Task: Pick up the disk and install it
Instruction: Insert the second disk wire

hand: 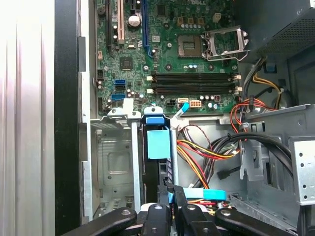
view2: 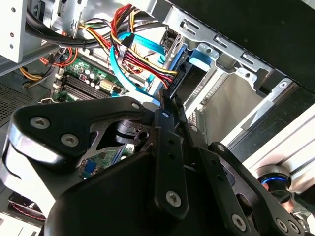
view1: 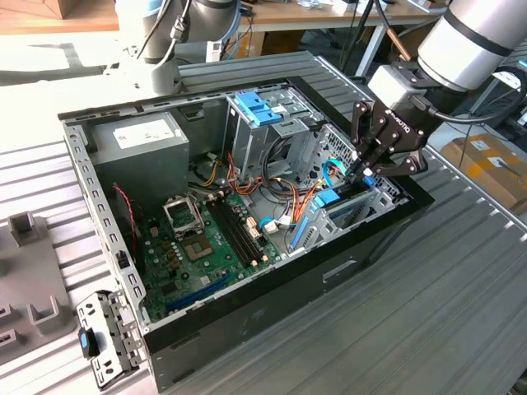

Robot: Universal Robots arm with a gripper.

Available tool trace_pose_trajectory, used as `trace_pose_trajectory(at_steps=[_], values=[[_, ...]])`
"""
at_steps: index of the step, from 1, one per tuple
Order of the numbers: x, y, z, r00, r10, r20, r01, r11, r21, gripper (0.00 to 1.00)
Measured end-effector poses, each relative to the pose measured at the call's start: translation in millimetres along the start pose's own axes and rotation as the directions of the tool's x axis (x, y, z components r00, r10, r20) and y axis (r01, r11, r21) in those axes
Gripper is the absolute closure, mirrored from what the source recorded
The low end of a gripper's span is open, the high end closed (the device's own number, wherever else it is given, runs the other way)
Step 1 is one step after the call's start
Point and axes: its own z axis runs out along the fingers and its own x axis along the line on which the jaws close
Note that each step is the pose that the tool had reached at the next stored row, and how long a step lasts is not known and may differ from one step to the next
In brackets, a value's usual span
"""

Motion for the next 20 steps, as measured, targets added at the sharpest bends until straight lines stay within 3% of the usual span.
trace_pose_trajectory(at_steps=[4, 13, 20], values=[[1.2, -0.6, 3.8, 1.0000, 0.000, 0.0016, 0.000, 1.0000, -0.0009, 0.84], [2.4, -1.3, 10.3, 0.9999, -0.002, 0.0168, 0.002, 1.0000, -0.0022, 0.84], [3.1, -1.6, 12.7, 0.9998, -0.002, 0.0217, 0.002, 1.0000, -0.0025, 0.84]])
